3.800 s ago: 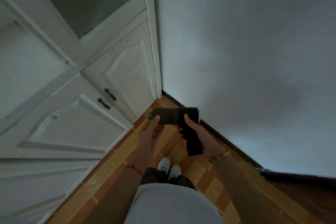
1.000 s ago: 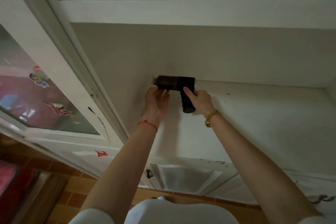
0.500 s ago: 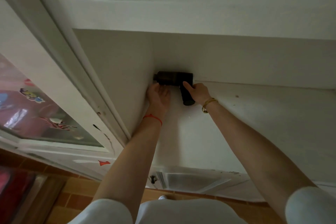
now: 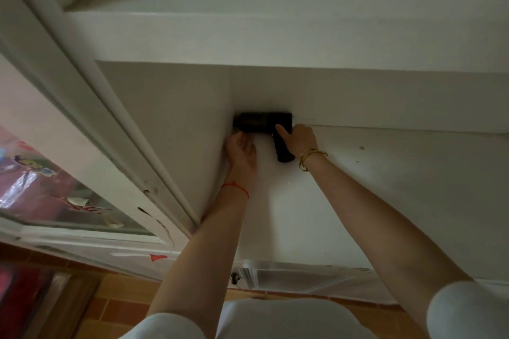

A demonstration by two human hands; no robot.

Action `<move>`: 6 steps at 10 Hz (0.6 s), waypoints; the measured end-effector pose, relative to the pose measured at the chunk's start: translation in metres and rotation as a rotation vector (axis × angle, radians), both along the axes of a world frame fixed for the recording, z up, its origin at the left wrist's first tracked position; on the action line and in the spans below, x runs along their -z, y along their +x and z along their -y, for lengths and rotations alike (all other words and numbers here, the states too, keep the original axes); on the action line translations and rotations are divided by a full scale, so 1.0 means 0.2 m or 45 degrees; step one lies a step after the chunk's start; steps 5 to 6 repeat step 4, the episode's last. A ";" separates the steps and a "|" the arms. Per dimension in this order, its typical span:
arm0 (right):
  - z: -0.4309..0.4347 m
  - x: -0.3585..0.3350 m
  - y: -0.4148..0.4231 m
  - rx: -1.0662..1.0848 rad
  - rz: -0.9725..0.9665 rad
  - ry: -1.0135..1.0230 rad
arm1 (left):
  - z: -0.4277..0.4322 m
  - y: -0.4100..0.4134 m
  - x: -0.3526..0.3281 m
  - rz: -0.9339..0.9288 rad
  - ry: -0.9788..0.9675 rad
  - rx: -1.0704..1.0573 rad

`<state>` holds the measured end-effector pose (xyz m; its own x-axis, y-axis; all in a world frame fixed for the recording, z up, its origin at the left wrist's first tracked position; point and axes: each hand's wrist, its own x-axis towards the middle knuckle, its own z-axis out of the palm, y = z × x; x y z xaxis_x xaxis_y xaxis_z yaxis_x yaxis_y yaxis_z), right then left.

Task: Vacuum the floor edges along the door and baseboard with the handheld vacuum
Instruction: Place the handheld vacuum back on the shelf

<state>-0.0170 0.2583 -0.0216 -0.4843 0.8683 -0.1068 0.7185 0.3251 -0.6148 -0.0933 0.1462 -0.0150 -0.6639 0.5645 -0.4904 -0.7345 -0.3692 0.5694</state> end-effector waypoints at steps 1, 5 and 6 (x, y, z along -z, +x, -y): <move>0.01 -0.01 0.00 -0.017 0.009 -0.001 | 0.01 0.00 0.01 -0.086 -0.054 0.053; 0.04 -0.03 0.15 -0.071 -0.139 0.044 | 0.08 0.07 0.01 -0.345 -0.189 0.123; 0.04 -0.03 0.15 -0.071 -0.139 0.044 | 0.08 0.07 0.01 -0.345 -0.189 0.123</move>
